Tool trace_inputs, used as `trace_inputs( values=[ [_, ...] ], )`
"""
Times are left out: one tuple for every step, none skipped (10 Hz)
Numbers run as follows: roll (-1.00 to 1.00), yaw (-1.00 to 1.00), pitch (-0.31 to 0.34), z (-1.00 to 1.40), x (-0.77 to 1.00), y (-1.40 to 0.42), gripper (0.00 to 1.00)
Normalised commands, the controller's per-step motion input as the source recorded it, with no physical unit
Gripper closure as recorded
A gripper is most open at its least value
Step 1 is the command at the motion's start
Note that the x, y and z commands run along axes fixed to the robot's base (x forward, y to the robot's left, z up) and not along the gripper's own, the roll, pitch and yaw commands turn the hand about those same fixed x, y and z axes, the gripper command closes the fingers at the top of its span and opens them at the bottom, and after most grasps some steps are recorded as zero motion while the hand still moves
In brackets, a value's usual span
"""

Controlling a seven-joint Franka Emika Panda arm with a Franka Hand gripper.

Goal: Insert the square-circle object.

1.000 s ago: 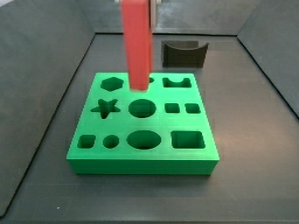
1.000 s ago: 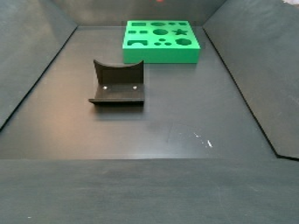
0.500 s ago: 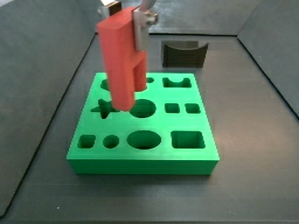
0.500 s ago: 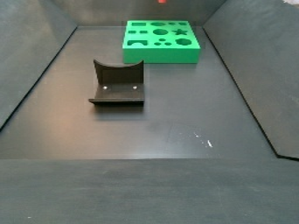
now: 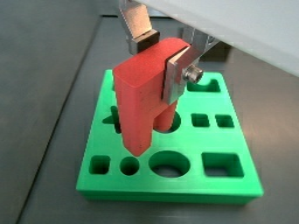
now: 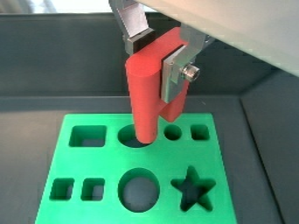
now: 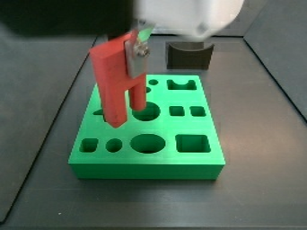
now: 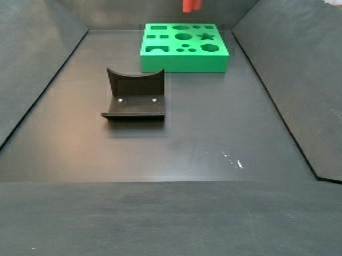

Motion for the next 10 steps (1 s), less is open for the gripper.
trace_inputs(
  values=[
    [0.11, -0.99, 0.100, -0.22, -0.08, 0.00, 1.00],
    [0.11, -0.99, 0.100, -0.22, -0.08, 0.00, 1.00],
    [-0.02, -1.00, 0.004, -0.24, 0.00, 0.00, 1.00],
    [-0.06, -1.00, 0.000, -0.25, 0.00, 0.00, 1.00],
    [-0.16, -0.94, -0.053, -0.36, -0.03, -0.01, 1.00],
    [-0.25, -0.86, -0.149, -0.29, -0.11, -0.04, 1.00],
    [-0.20, -0.91, -0.131, -0.21, -0.05, -0.04, 1.00],
    [-0.15, -0.94, -0.067, -0.09, -0.01, -0.02, 1.00],
    [0.00, -0.76, -0.020, -0.01, -0.25, -0.13, 1.00],
    [0.05, -0.61, 0.000, 0.00, -0.34, -0.28, 1.00]
  ],
)
